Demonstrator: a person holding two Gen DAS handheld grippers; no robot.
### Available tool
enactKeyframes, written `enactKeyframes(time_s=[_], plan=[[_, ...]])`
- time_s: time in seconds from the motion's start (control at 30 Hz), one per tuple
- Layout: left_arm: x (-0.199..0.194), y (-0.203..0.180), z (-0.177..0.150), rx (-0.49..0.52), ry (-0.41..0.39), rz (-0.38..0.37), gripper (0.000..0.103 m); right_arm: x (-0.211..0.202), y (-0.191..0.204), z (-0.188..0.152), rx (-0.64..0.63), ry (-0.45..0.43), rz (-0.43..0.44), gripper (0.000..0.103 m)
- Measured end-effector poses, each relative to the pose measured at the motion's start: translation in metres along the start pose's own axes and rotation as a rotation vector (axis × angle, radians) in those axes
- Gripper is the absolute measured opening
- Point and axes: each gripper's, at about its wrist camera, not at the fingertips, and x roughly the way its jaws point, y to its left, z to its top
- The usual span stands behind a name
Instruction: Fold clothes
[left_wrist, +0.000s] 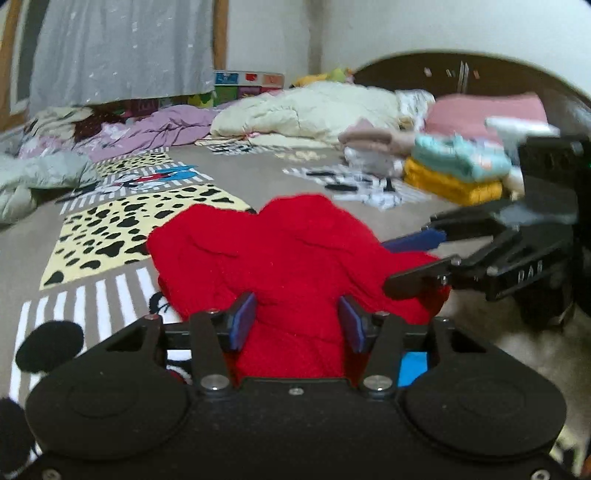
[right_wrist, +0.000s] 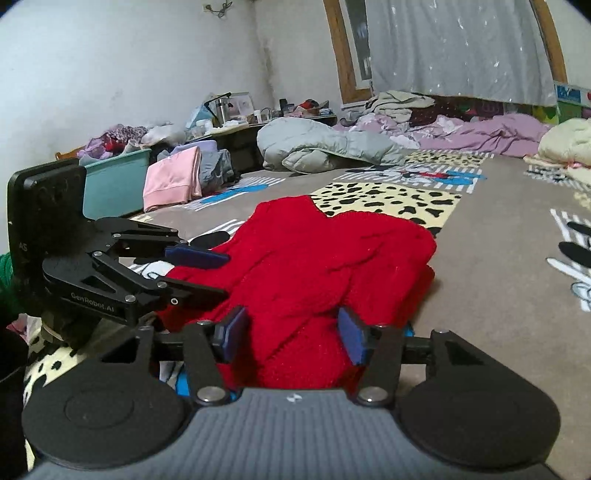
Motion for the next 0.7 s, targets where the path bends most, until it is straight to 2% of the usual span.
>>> enactKeyframes(time_s=[0.07,0.13,0.2,0.27,0.33,0.47,0.57,0.7], plan=[[-0.016,0.000,0.009,-0.044,-0.046,0.033,0.060,-0.009,0.004,0.002,0.010,-0.035,-0.024,0.056],[-0.019,0.010,0.007,-0.163,-0.058,0.048,0.068,-0.023,0.007,0.005,0.047,-0.091,-0.052,0.057],[-0.022,0.019,0.005,-0.282,-0.070,0.063,0.069,-0.040,-0.002,0.004,0.187,-0.170,-0.079,0.074],[-0.025,0.029,0.002,-0.402,-0.082,0.078,0.070,-0.046,-0.019,0.001,0.342,-0.191,-0.079,0.078],[-0.028,0.039,0.000,-0.520,-0.093,0.093,0.070,-0.041,-0.034,-0.003,0.460,-0.182,-0.062,0.078],[-0.019,0.054,-0.005,-0.700,-0.077,0.059,0.071,-0.019,-0.054,-0.013,0.639,-0.143,-0.009,0.079],[-0.013,0.060,-0.004,-0.762,-0.066,0.036,0.071,-0.004,-0.058,-0.021,0.691,-0.105,-0.001,0.081],[0.004,0.063,-0.006,-0.810,0.011,0.039,0.072,0.008,-0.059,-0.020,0.727,-0.080,0.002,0.088]])
